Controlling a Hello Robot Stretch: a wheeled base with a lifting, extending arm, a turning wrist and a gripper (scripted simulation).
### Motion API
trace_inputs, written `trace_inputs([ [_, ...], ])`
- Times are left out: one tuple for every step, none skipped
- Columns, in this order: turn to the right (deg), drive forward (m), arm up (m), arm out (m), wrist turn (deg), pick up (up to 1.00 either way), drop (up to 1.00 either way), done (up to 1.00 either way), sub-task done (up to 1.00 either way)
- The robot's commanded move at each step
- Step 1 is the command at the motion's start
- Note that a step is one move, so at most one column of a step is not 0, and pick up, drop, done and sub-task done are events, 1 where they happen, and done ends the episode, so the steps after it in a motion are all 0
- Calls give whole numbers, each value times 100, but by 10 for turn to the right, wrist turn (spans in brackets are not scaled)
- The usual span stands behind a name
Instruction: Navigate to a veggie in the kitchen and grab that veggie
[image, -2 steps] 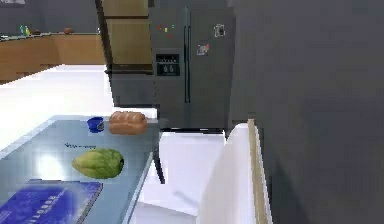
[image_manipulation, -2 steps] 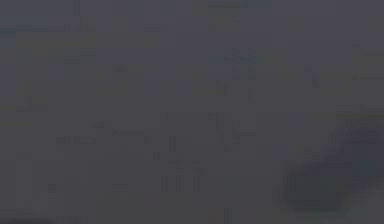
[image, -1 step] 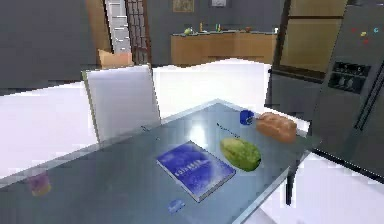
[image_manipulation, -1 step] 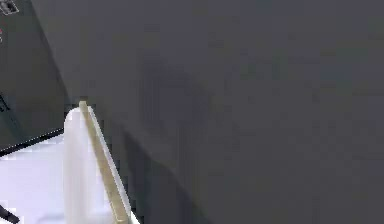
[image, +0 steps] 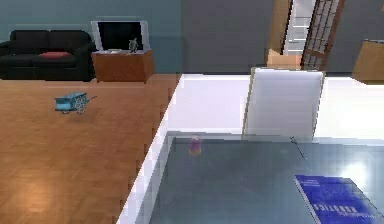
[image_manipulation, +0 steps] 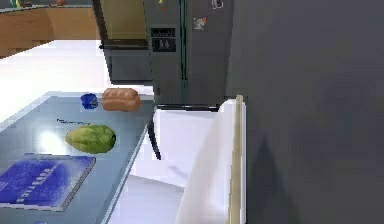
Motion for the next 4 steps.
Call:
trace_inputs([
  [-240,0,0,0,0,0,0,0,0],
  [0,10,0,0,0,0,0,0,0],
  [-240,0,0,0,0,0,0,0,0],
  [-60,0,0,0,0,0,0,0,0],
])
